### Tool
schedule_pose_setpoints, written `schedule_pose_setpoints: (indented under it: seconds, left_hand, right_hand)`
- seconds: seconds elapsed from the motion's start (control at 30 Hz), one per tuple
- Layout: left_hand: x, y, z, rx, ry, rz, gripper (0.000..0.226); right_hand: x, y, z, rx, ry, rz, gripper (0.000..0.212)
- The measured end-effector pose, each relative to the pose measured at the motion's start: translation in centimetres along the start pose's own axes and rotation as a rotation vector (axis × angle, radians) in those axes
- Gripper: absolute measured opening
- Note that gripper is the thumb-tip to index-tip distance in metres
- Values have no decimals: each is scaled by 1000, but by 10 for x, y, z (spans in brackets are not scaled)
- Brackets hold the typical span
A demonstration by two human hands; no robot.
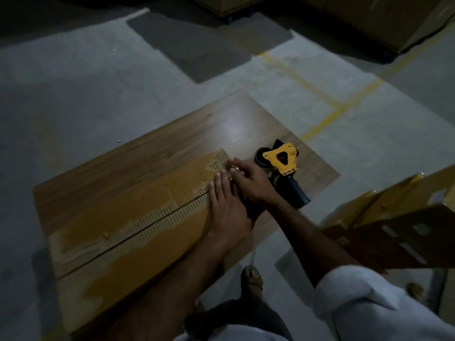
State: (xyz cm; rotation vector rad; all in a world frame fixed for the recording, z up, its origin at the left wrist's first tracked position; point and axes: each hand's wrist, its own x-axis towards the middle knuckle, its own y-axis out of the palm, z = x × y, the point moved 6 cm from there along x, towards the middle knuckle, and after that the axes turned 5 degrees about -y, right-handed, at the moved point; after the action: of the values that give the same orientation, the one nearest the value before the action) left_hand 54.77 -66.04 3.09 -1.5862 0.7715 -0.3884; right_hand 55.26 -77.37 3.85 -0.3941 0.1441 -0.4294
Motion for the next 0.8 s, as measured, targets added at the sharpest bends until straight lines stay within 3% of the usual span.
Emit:
schedule_pose_setpoints:
  seconds: [0.1, 0.2, 0.3, 0.4, 0.5, 0.63, 0.8]
  left_hand:
    - [11, -6, 18, -234, 86, -41, 91]
    - [27, -11, 19, -255, 133, -86, 78]
    - [45, -12, 1, -181, 143, -98, 75]
    - [56, -8, -16, -120, 120, -82, 77]
    - [65, -10, -30, -115, 102, -99, 77]
    - [75, -10, -39, -95, 74, -111, 75]
    - [72, -17, -36, -173, -8, -192, 68]
  right_hand:
    - [-13, -17, -29, 75, 77, -134, 47]
    - [-23, -29, -52, 79, 133, -146, 67]
    - [-20, -45, -60, 29, 83, -168, 57]
    - [-17, -73, -71, -155, 78, -284, 49]
    - [-20, -104, -99, -450, 281, -378, 59]
    - [-26, -111, -138, -509, 608, -200, 71]
    - [-4, -109, -163, -299, 613, -96, 37]
